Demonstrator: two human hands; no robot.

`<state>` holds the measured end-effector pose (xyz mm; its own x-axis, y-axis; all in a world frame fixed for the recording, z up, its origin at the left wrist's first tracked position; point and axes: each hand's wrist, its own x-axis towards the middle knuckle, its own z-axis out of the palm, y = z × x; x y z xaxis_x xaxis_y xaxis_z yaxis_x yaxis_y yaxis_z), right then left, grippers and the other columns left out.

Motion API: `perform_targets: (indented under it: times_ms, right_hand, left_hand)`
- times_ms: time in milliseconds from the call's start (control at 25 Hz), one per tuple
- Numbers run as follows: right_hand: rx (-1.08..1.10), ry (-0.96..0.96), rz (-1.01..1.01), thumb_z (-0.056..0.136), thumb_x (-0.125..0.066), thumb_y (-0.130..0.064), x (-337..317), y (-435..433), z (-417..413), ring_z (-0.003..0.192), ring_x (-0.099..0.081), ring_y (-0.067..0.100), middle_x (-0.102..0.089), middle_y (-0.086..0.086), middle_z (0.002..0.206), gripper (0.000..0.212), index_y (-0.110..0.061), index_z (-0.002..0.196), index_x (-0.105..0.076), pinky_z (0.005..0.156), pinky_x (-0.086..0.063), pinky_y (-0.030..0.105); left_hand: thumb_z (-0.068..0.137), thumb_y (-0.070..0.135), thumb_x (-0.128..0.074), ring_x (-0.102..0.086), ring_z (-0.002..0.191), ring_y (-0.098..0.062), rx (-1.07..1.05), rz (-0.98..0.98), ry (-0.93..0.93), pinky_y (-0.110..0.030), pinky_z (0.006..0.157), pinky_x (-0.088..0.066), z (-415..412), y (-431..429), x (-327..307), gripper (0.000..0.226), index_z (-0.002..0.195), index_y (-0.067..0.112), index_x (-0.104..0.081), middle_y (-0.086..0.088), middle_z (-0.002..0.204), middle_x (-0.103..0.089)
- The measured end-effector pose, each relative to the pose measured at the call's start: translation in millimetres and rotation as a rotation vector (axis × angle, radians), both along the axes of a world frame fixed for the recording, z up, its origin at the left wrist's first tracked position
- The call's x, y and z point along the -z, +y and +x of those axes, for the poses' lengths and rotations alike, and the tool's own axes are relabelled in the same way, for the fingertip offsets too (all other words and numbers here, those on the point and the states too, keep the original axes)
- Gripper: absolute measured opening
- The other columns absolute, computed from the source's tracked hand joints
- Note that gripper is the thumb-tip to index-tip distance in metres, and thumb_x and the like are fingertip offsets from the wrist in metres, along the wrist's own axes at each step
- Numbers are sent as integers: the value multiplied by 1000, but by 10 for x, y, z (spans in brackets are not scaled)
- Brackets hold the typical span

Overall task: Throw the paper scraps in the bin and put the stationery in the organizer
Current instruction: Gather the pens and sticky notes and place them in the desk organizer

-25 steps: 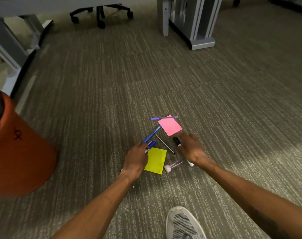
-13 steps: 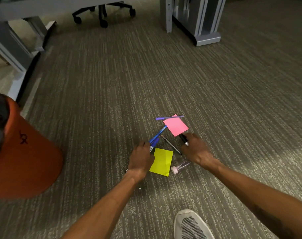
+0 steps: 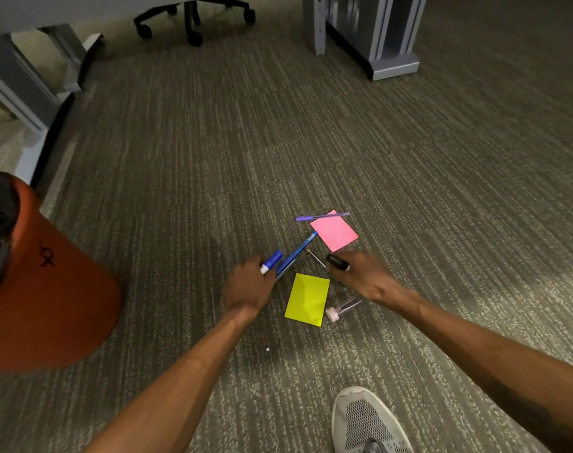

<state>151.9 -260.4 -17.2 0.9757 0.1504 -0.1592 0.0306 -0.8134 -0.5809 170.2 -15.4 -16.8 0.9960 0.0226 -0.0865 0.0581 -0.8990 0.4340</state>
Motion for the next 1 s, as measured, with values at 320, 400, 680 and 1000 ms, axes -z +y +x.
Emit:
perform_targets:
  times_ms: [320, 400, 680, 1000]
  right_hand:
    - [-50, -105, -65, 92, -58, -20, -8, 46, -9, 89, -58, 20, -64, -2, 106, 23, -24, 113, -64, 65, -36, 30]
    - [-52, -159, -91, 91, -58, -18, 14, 104, 74, 92, -61, 23, -64, 0, 106, 24, -23, 114, -65, 64, -38, 32]
    - [31, -254, -75, 90, -60, -14, 75, 239, 703, 102, -62, 30, -67, 9, 107, 26, -16, 114, -70, 80, -48, 37]
    - [-80, -188, -280, 89, -55, -7, 182, 217, 1523, 117, -53, 32, -62, 10, 119, 34, -15, 121, -64, 95, -45, 40]
  left_hand:
    - [87, 39, -68, -63, 96, -37, -2, -58, -48, -39, 70, -45, -111, -5, 27, 31, 104, 13, -65, -11, 108, -66]
    - [89, 39, -66, -63, 98, -36, 8, -63, -42, -43, 74, -50, -93, -7, 27, 30, 106, 15, -63, -8, 110, -65]
    - [93, 35, -58, -63, 100, -37, 37, -63, -44, -44, 76, -50, 389, -280, -12, 27, 107, 13, -63, -11, 110, -66]
    - [81, 46, -66, -64, 107, -34, 46, -11, 68, -41, 80, -51, 760, -486, 227, 37, 107, 19, -64, -8, 112, -65]
